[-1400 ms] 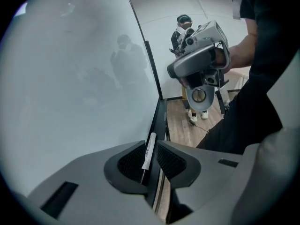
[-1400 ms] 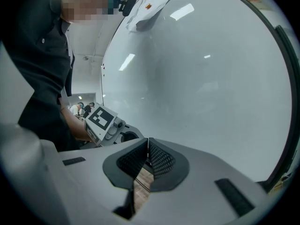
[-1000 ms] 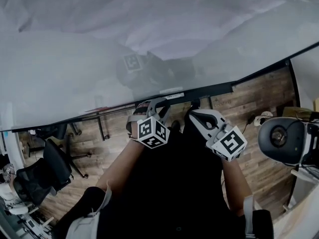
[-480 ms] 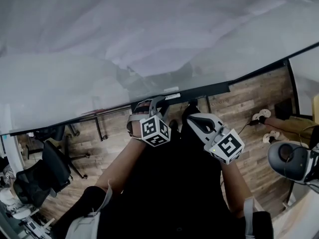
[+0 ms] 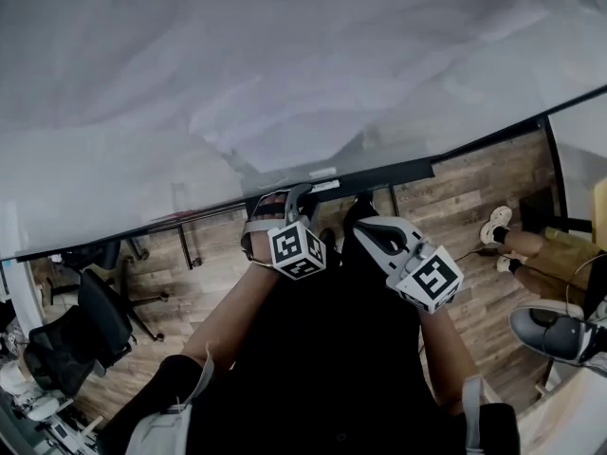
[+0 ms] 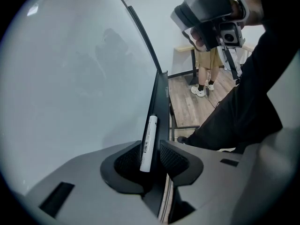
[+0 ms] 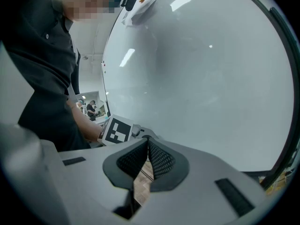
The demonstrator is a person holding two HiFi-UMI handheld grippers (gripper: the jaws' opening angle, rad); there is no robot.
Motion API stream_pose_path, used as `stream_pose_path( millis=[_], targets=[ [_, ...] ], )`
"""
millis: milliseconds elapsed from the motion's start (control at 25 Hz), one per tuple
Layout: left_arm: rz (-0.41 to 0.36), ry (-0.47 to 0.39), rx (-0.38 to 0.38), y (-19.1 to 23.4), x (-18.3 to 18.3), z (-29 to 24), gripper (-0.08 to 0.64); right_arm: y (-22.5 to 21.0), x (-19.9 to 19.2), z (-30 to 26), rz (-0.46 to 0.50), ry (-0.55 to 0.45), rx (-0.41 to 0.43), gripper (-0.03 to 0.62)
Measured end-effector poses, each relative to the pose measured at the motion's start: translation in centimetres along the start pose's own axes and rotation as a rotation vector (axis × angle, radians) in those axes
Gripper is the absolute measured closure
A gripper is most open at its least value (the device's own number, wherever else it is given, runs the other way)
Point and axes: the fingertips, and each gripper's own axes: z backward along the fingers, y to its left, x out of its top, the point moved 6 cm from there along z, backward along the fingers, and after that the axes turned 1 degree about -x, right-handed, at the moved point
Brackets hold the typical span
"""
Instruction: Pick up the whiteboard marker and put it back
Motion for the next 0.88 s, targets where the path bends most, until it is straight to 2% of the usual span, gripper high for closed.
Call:
stream_pose_path(
  millis=[280, 720, 880],
  targets=[
    [-0.032, 0.033, 0.054, -0.18, 0.26, -0.37, 0.459, 0.33, 0.05, -0.16, 0.002, -0.003, 0.013, 0.572],
    [-0.013, 0.059, 0.036, -0.03, 0.44, -0.56, 0.479, 0.39, -0.23, -0.32, -0.004, 0.004, 0.015, 0.572],
    [0.001, 0.047, -0.003, 0.1, 0.46, -0.5, 0.482, 0.41, -0.49, -0.36, -0.011, 0.019, 0.016, 0.572]
  ],
)
